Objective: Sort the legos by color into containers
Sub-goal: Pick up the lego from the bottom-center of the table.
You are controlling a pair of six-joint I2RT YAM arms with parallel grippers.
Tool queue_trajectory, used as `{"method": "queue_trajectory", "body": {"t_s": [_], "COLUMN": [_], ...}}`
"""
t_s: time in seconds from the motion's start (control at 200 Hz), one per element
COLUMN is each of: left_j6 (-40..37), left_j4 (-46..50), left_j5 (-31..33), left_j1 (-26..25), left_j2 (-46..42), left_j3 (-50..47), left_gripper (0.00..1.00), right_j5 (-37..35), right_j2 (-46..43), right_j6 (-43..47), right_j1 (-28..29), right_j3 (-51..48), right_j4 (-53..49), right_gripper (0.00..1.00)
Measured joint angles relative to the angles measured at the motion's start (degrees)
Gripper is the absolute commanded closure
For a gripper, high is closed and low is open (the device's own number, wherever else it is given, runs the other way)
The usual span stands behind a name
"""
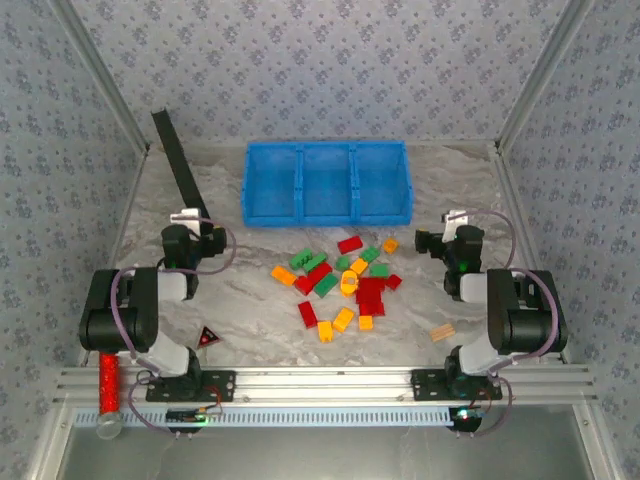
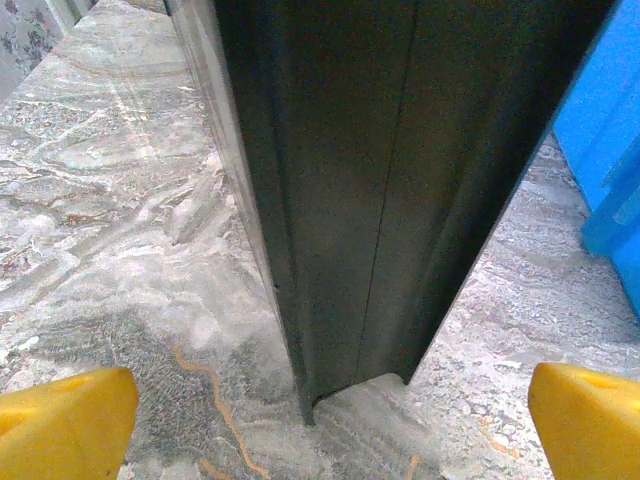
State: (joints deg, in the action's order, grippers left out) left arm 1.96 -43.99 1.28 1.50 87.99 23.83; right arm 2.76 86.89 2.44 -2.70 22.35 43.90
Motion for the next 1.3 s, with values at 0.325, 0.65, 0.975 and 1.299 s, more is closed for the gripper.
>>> {"method": "queue_trajectory", "body": {"t_s": [0.325, 0.65, 0.975, 1.299], "left_j6": [0.0, 0.0, 0.0, 0.0], "left_j4": [0.02, 0.02, 0.02, 0.02], "left_j5": [0.0, 0.0, 0.0, 0.0], "left_j1": [0.0, 0.0, 0.0, 0.0], "left_j2": [0.0, 0.0, 0.0, 0.0], "left_j3": [0.0, 0.0, 0.0, 0.0], "left_gripper": [0.0, 0.0, 0.0, 0.0], "right_j5": [0.0, 0.0, 0.0, 0.0], "right_j2": [0.0, 0.0, 0.0, 0.0], "right_j6": [0.0, 0.0, 0.0, 0.0], "right_j1": [0.0, 0.0, 0.0, 0.0], "right_j3": [0.0, 0.0, 0.0, 0.0], "right_j4": [0.0, 0.0, 0.0, 0.0], "right_gripper": [0.0, 0.0, 0.0, 0.0]}}
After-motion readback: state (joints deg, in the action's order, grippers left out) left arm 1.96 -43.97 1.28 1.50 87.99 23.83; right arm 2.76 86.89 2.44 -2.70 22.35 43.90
